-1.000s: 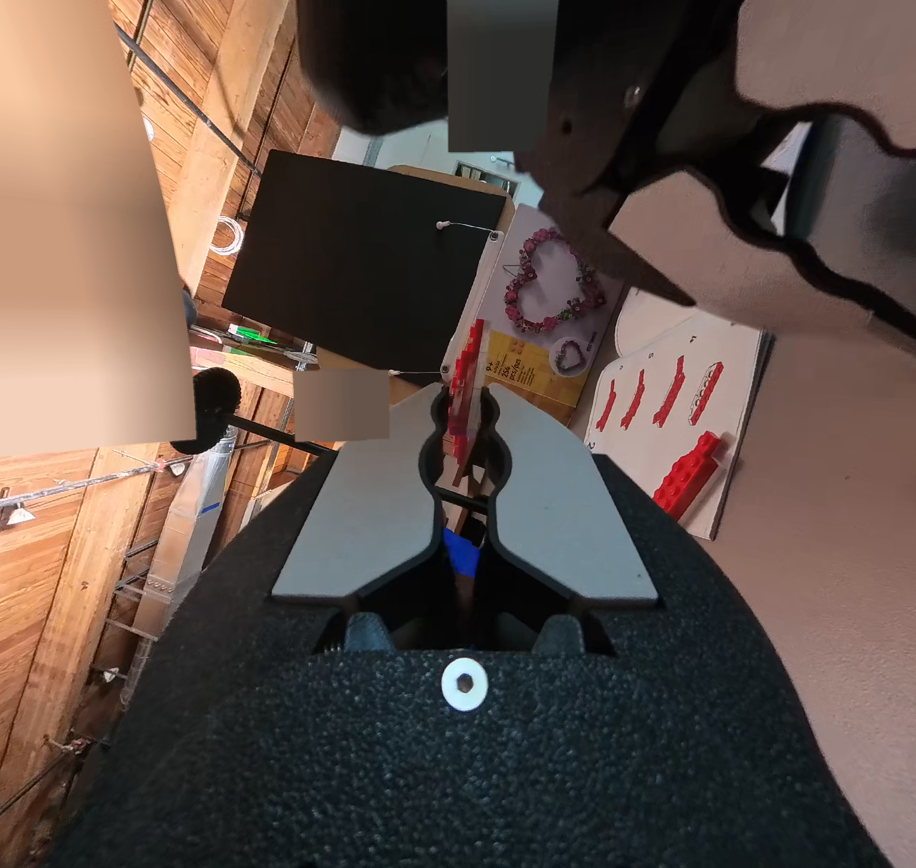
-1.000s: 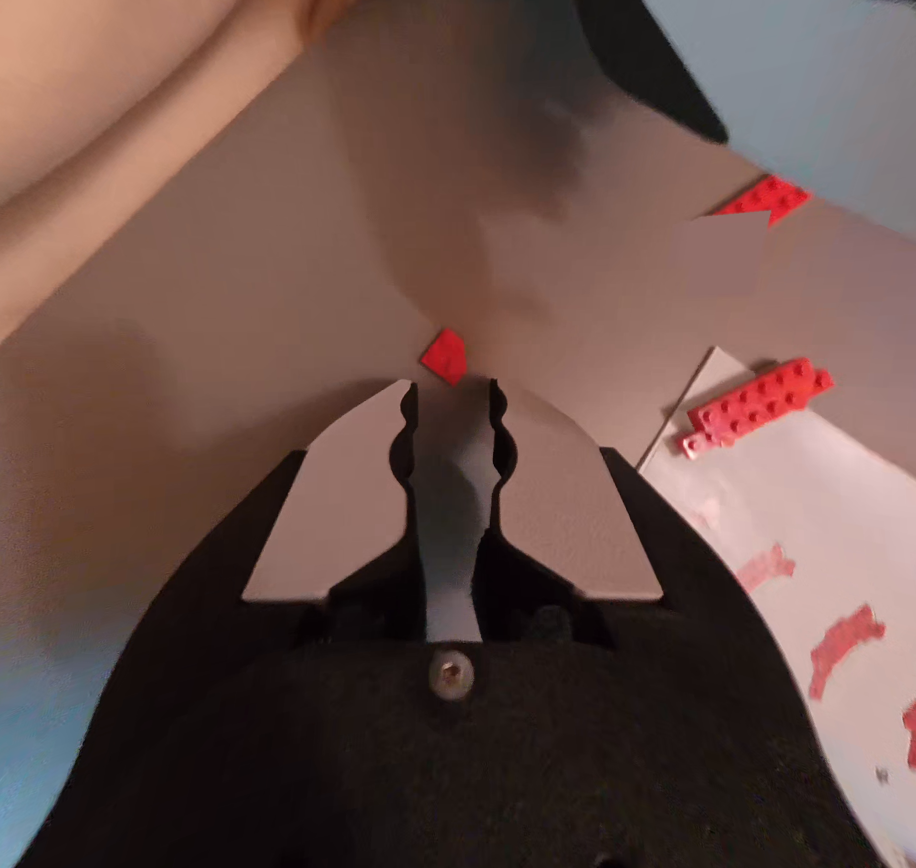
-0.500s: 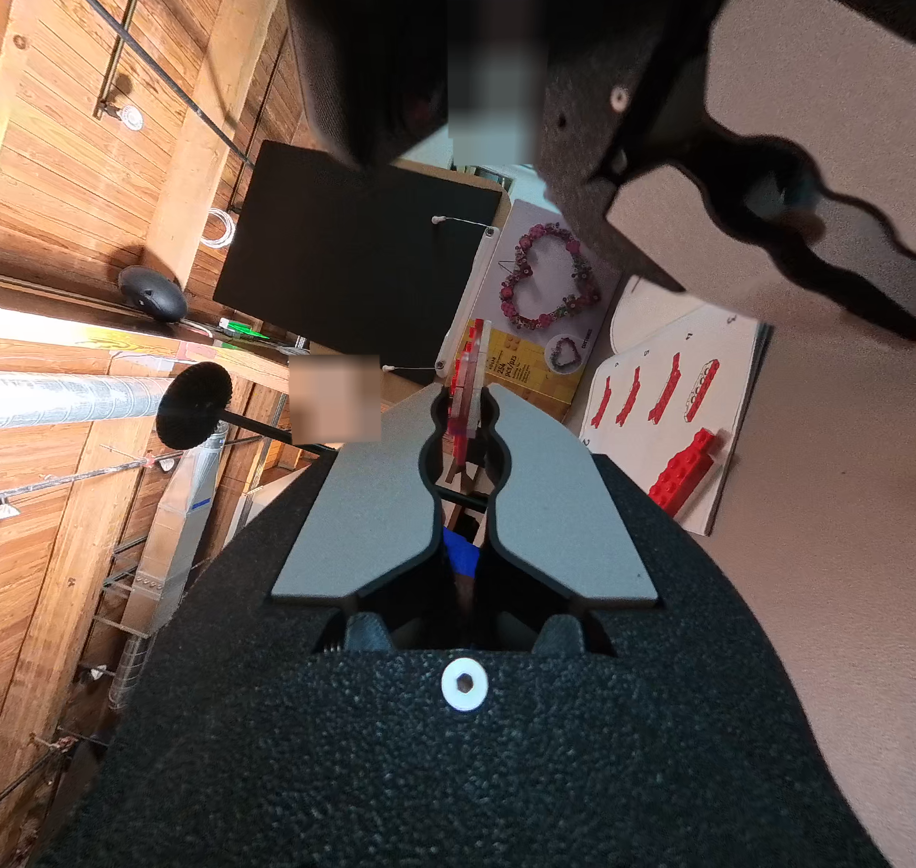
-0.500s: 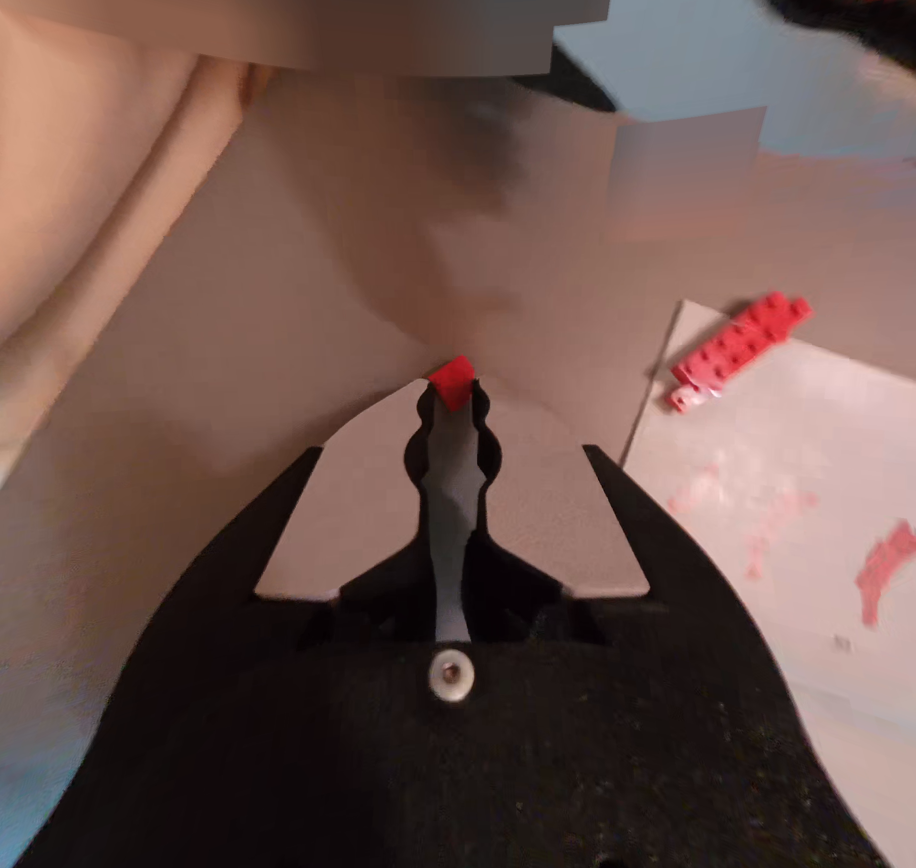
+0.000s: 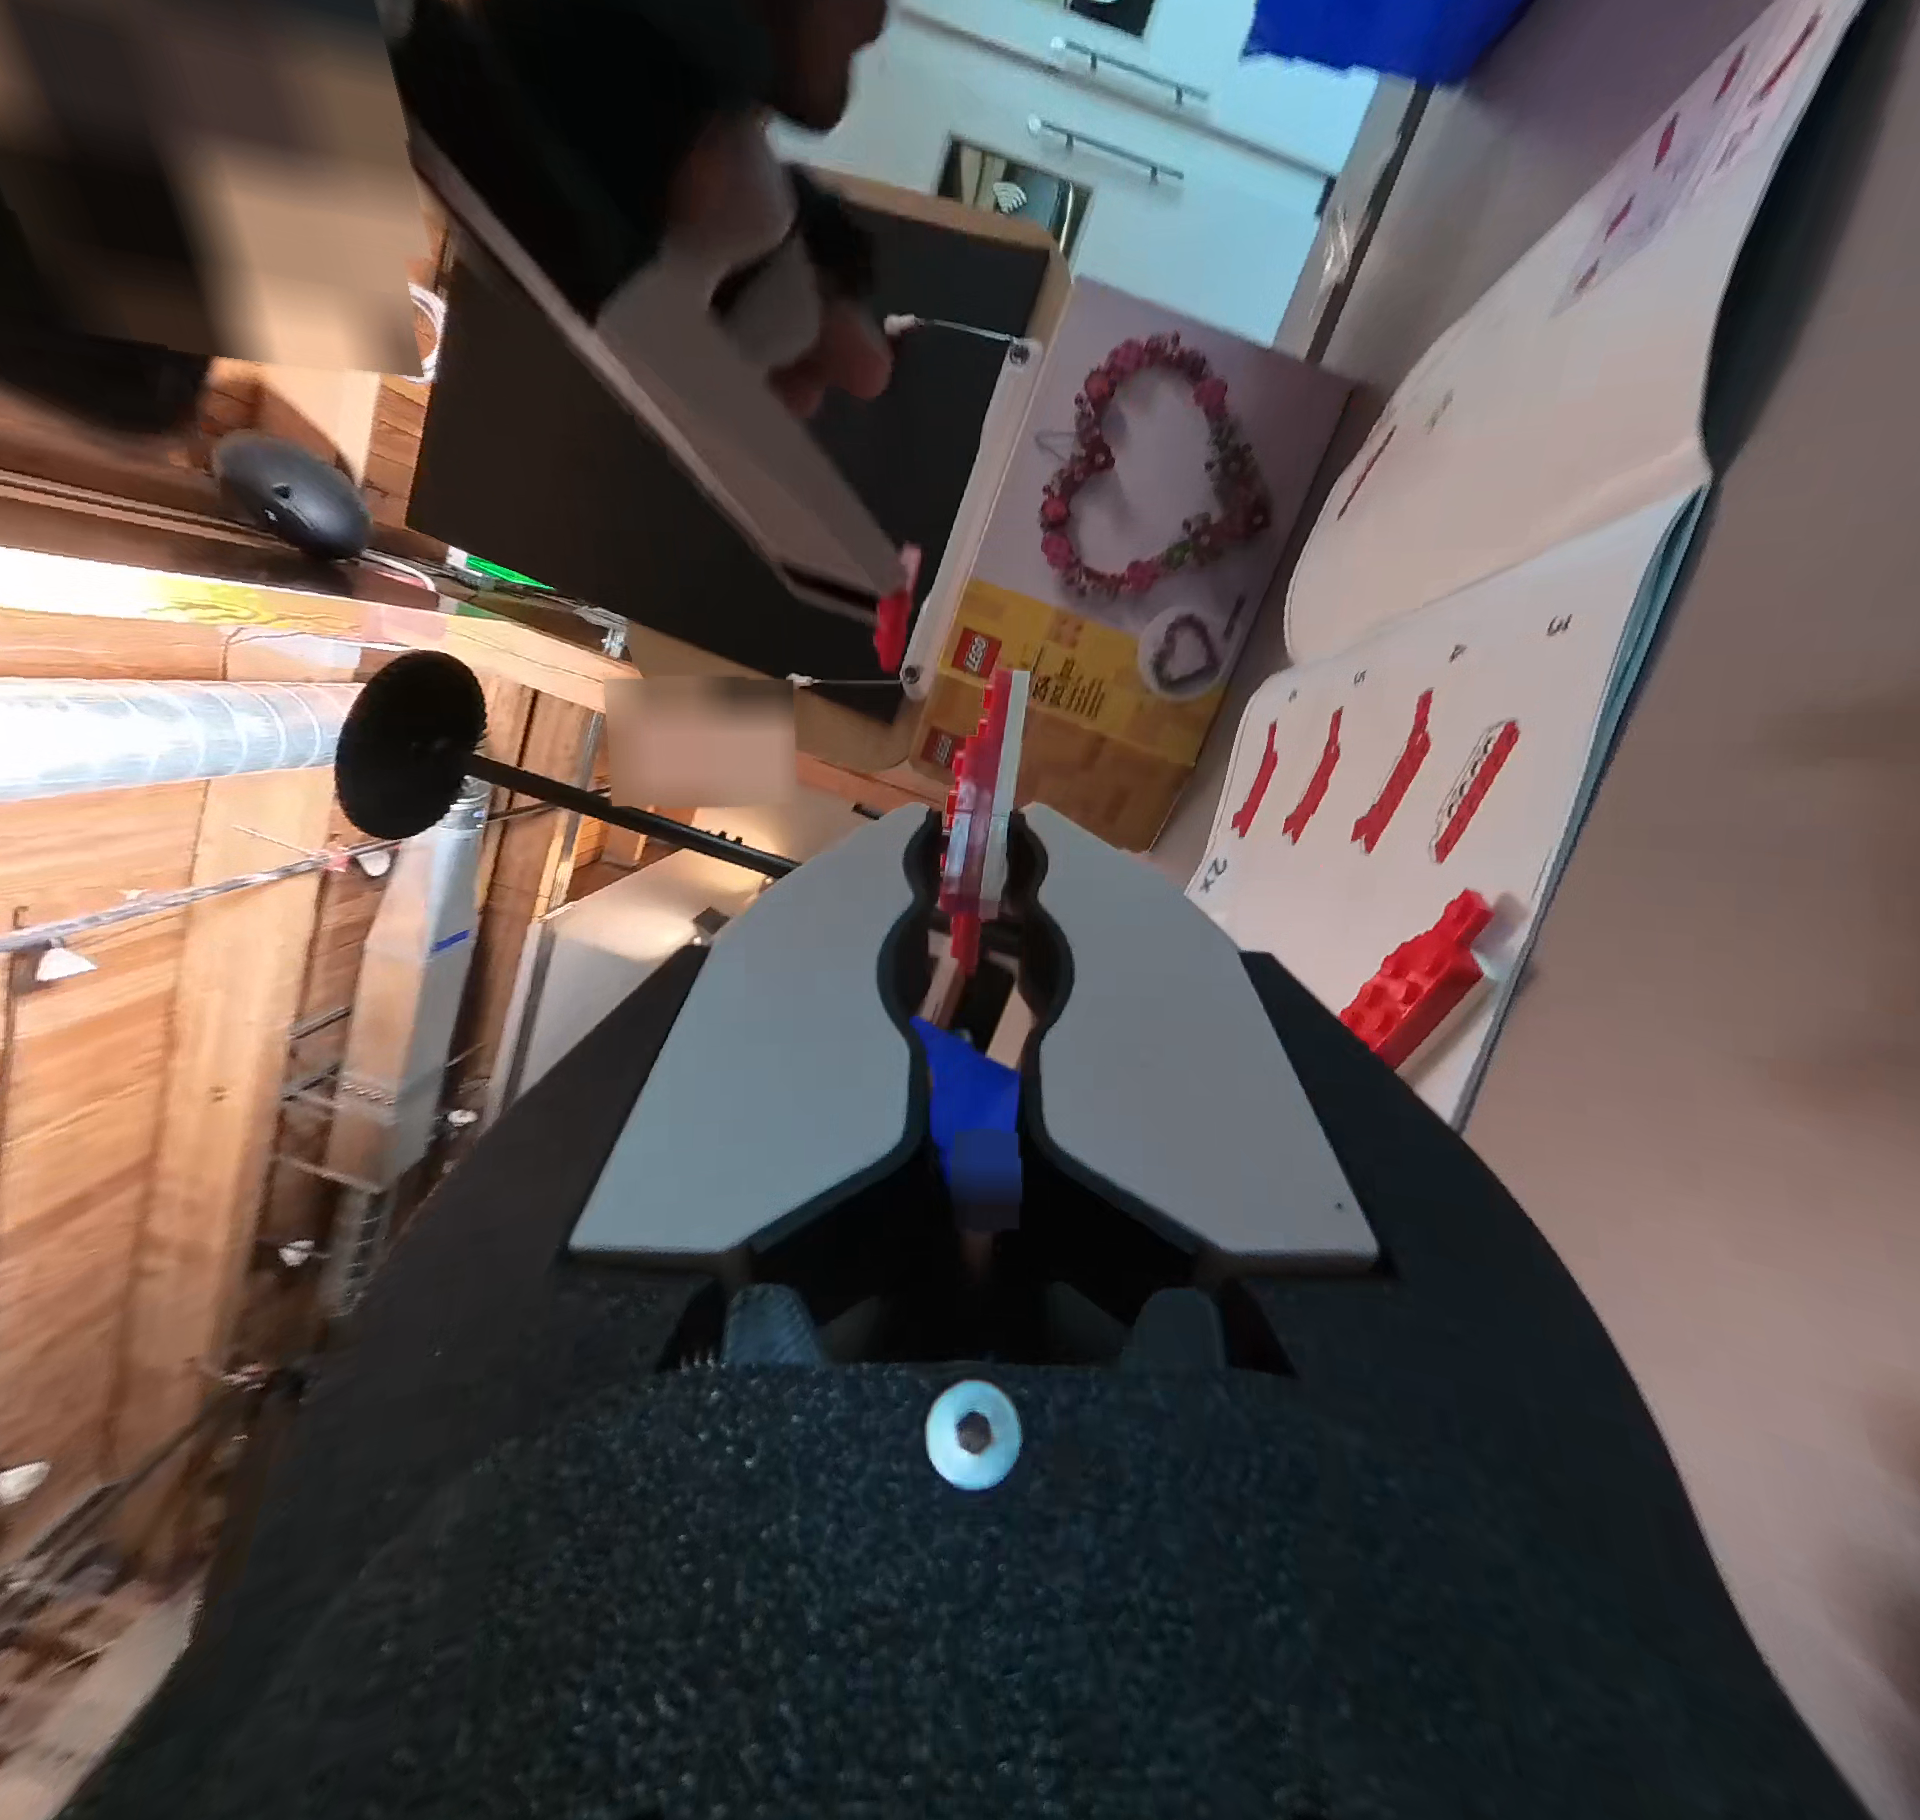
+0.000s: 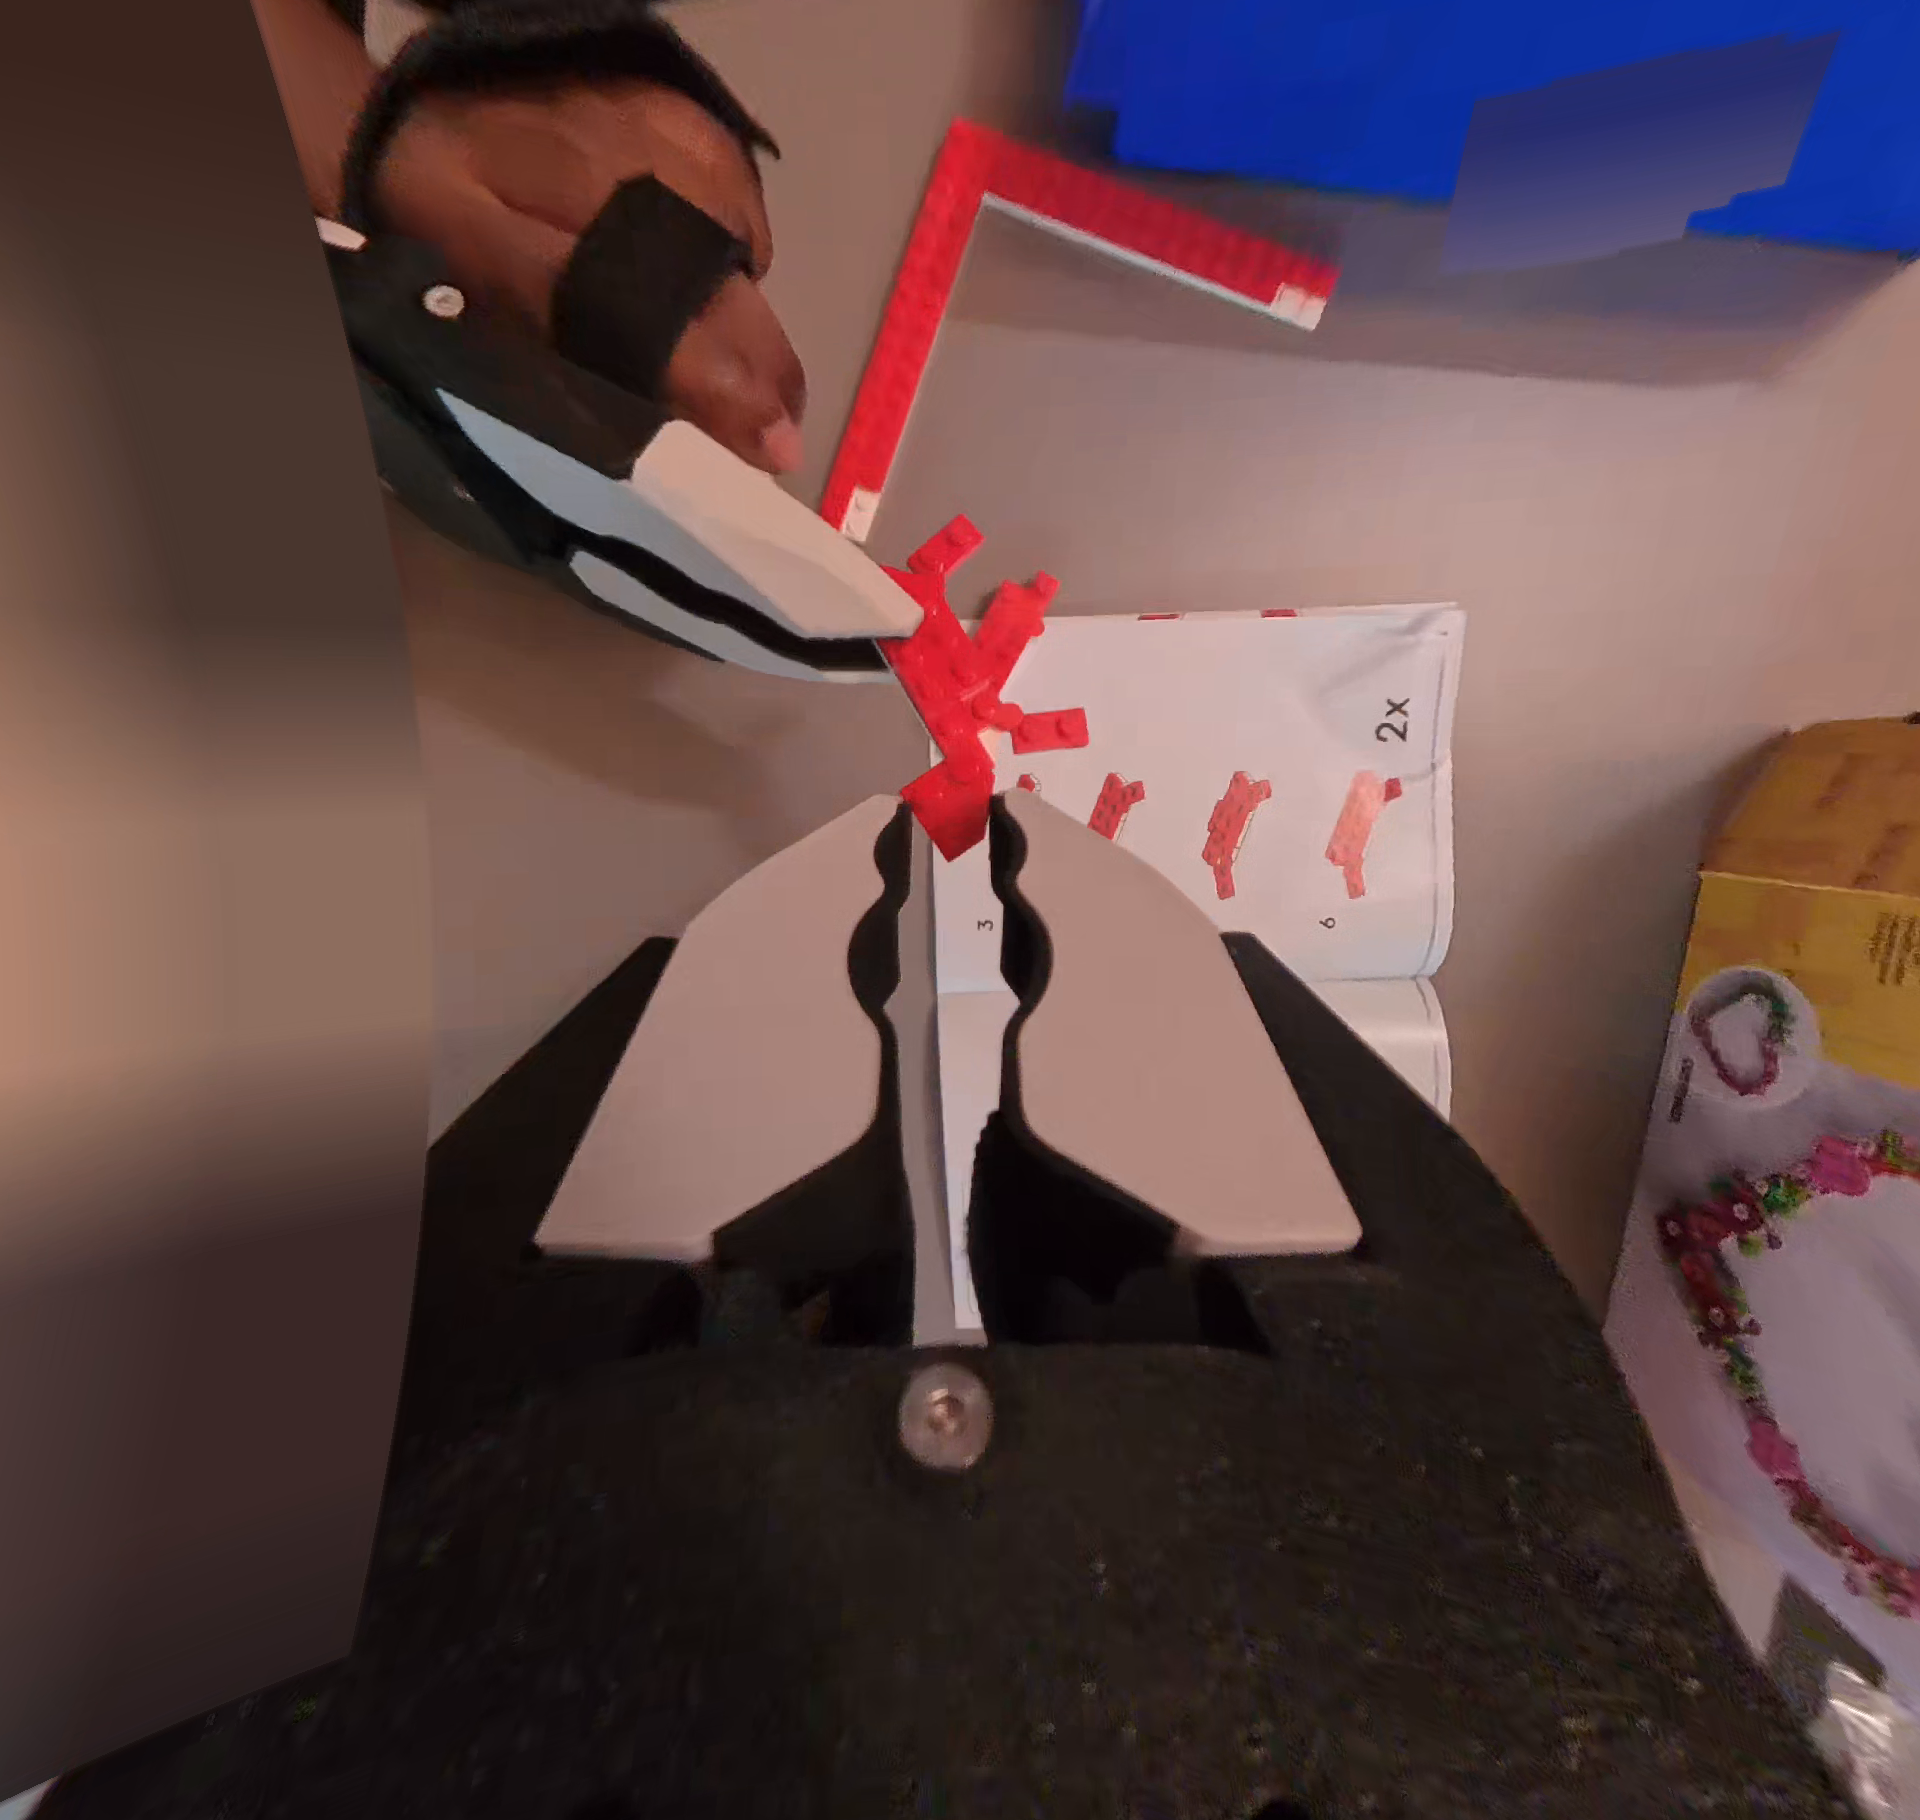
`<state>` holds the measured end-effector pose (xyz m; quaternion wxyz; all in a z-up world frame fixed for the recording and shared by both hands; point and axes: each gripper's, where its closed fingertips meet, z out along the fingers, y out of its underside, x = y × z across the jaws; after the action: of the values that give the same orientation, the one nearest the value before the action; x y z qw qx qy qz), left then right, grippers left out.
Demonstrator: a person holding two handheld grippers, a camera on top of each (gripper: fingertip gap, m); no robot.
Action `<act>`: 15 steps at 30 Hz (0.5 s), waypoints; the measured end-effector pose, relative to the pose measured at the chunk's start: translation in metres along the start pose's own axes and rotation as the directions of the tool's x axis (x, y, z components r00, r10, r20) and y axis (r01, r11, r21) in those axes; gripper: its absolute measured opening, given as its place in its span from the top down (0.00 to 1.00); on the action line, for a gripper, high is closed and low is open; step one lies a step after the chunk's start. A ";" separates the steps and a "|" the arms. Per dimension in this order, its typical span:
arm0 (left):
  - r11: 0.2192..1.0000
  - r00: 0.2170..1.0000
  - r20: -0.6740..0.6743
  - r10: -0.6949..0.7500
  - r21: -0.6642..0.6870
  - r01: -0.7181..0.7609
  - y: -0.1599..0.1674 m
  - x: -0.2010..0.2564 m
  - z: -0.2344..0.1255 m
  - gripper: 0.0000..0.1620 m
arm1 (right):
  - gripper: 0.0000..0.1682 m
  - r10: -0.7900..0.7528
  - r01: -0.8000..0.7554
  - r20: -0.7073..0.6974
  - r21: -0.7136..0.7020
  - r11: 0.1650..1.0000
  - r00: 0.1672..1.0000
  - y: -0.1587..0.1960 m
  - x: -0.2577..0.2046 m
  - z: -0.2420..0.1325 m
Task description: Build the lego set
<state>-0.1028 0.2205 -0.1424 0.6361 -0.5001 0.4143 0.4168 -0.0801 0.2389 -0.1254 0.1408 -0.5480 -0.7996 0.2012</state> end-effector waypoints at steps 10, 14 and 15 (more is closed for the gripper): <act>1.000 1.000 0.015 0.018 -0.017 -0.018 0.007 0.000 0.005 0.93 | 0.92 -0.032 0.033 0.015 -0.125 0.992 0.999 -0.007 0.012 0.022; 1.000 1.000 0.020 0.006 -0.021 -0.006 0.008 -0.001 0.006 0.93 | 0.91 -0.025 0.027 0.018 -0.150 0.988 1.000 -0.007 0.012 0.024; 1.000 1.000 0.023 0.002 -0.019 -0.002 0.008 -0.002 0.007 0.93 | 0.91 -0.023 0.025 0.016 -0.150 0.988 1.000 -0.008 0.012 0.024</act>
<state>-0.1100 0.2279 -0.1420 0.6357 -0.5007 0.4035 0.4270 -0.1014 0.2437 -0.1425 0.0958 -0.5460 -0.8200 0.1428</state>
